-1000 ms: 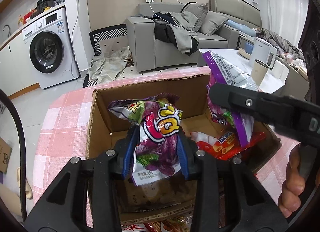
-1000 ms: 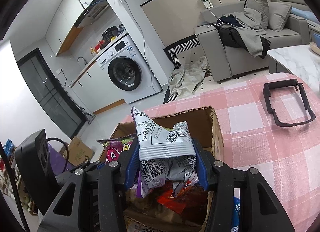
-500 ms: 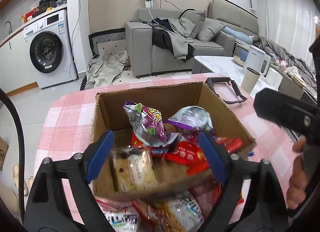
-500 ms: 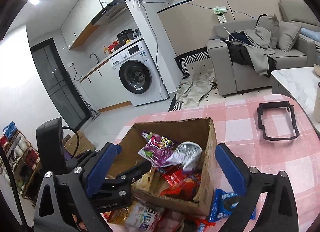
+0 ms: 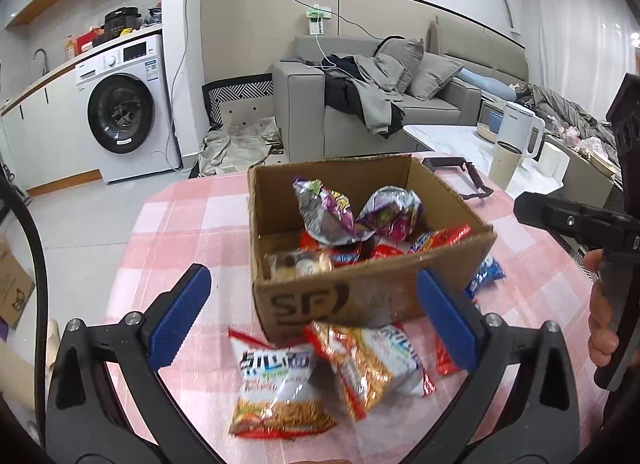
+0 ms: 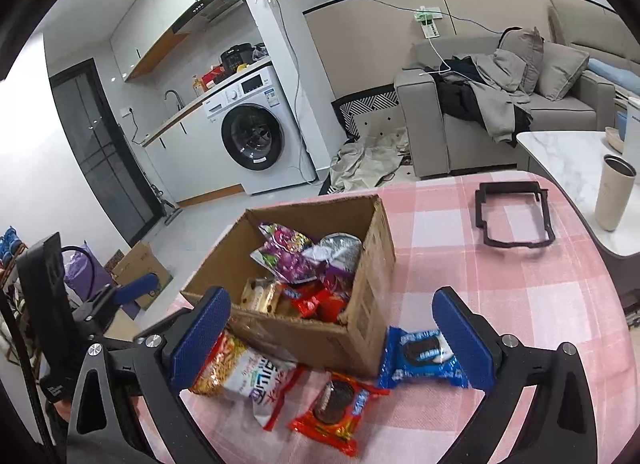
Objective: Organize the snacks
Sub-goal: 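Move the right gripper to the red Oreo pack while the left gripper approaches the noodle-snack bag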
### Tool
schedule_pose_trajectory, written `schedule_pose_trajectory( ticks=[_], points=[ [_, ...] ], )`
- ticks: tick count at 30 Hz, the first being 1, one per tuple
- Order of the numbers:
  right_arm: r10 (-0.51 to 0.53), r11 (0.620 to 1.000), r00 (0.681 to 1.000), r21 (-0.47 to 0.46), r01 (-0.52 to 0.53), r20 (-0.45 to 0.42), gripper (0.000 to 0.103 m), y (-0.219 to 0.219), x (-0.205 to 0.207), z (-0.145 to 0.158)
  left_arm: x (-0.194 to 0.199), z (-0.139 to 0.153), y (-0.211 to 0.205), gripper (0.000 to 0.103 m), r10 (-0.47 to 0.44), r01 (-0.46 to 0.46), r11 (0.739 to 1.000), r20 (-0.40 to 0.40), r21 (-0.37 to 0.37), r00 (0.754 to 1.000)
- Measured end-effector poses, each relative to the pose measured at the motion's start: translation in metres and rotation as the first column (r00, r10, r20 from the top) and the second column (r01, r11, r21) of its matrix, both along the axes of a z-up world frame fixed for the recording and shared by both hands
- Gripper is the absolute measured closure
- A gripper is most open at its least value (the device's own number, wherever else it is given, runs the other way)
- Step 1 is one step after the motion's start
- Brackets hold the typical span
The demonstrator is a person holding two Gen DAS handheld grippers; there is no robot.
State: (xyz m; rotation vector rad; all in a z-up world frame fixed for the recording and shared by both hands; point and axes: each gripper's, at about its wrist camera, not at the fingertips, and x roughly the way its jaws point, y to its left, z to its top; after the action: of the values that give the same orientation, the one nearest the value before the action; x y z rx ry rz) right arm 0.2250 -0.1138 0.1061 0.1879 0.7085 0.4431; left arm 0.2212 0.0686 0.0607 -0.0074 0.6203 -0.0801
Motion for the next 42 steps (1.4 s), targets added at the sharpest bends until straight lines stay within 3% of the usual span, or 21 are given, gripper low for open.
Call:
schedule_pose_trajectory(
  ticks=[8, 20, 36, 42],
  points=[
    [-0.006, 0.998, 1.000, -0.065, 0.005, -0.026, 0.000, 0.006, -0.016, -0.017, -0.027, -0.014, -0.006, 0.001, -0.003, 0.003, 1.000, -0.002, 0.027, 1.000],
    [0.007, 0.985, 0.994, -0.173, -0.026, -0.107, 0.000, 0.021, -0.025, -0.051, -0.029, -0.040, -0.020, 0.001, -0.039, 0.041, 0.999, -0.060, 0.034, 0.997],
    [-0.009, 0.985, 0.982, -0.172, -0.024, -0.188, 0.000, 0.011, -0.023, -0.090, -0.025, -0.060, -0.034, 0.001, -0.099, 0.101, 0.995, -0.117, 0.018, 0.988],
    [0.007, 0.985, 0.977, -0.168, -0.044, -0.214, 0.001, 0.012, -0.022, -0.101, -0.026, -0.063, -0.037, 0.013, -0.132, 0.134, 0.991, -0.131, 0.004, 0.983]
  ],
)
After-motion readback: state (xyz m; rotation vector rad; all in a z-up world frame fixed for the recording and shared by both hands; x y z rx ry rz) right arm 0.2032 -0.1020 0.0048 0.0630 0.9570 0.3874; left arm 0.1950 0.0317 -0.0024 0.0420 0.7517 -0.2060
